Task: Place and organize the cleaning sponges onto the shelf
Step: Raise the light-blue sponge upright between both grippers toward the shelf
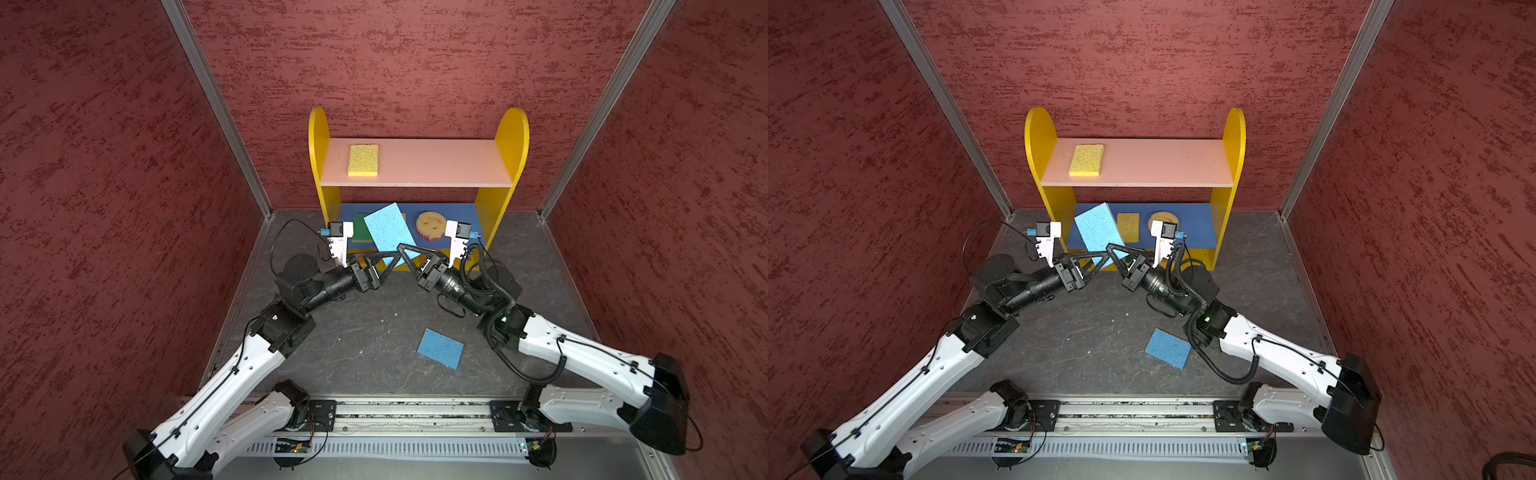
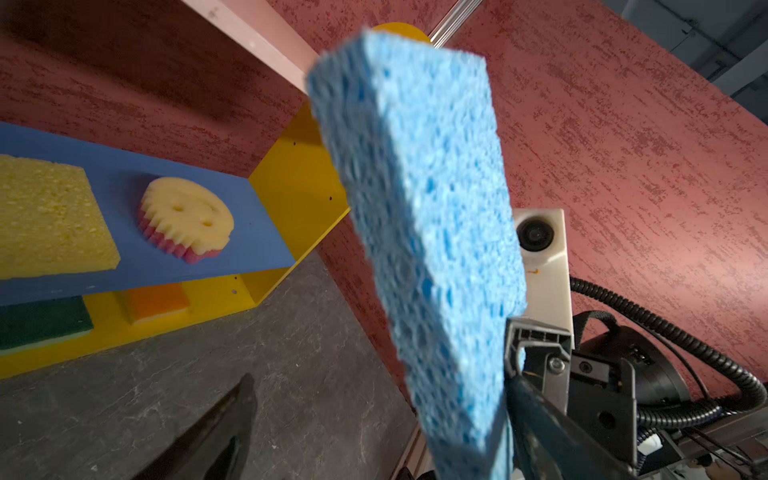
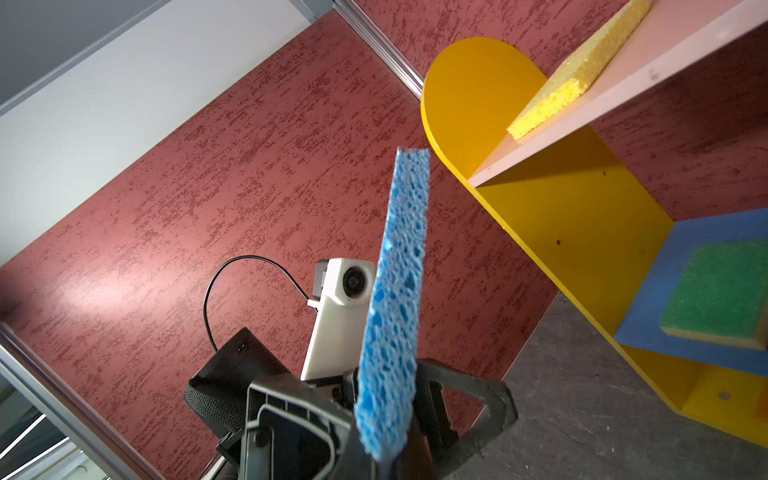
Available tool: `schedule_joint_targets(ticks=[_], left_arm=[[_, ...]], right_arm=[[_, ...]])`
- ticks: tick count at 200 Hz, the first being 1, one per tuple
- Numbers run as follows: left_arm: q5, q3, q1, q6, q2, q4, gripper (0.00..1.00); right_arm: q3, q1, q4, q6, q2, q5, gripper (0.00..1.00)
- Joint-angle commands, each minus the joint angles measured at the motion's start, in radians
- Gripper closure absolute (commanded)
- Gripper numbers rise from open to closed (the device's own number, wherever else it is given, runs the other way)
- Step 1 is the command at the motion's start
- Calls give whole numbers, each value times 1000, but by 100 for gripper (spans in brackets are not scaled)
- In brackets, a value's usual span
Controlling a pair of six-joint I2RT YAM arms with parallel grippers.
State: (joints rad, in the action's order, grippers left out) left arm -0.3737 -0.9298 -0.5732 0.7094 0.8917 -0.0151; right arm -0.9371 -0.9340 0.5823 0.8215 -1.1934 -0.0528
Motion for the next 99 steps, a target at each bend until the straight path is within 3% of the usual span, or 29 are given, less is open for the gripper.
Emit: schedule_joint_targets(ticks=[1, 17, 43, 54, 80, 93, 99], left_arm=[[28, -52, -4, -33, 0, -86, 26], [28, -59, -4, -21, -9, -128, 42], [21, -99, -4, -33, -6, -118, 80], [21, -114, -5, -34, -5, -110, 92], [22, -150, -2, -54, -3, -67, 100], [28, -165, 0, -67, -6, -39, 100], [30, -164, 1, -67, -7, -38, 100]], right_arm=[[7, -22, 71, -5, 4, 86, 100], [19, -27, 81, 3, 8, 104, 100], [18, -35, 94, 6, 0, 100, 100], [10, -40, 93, 5, -5, 98, 100], [-7, -46, 79, 4, -14, 90, 99], [-3, -46, 77, -6, -7, 92, 86], [0, -46, 77, -12, 0, 96, 75]])
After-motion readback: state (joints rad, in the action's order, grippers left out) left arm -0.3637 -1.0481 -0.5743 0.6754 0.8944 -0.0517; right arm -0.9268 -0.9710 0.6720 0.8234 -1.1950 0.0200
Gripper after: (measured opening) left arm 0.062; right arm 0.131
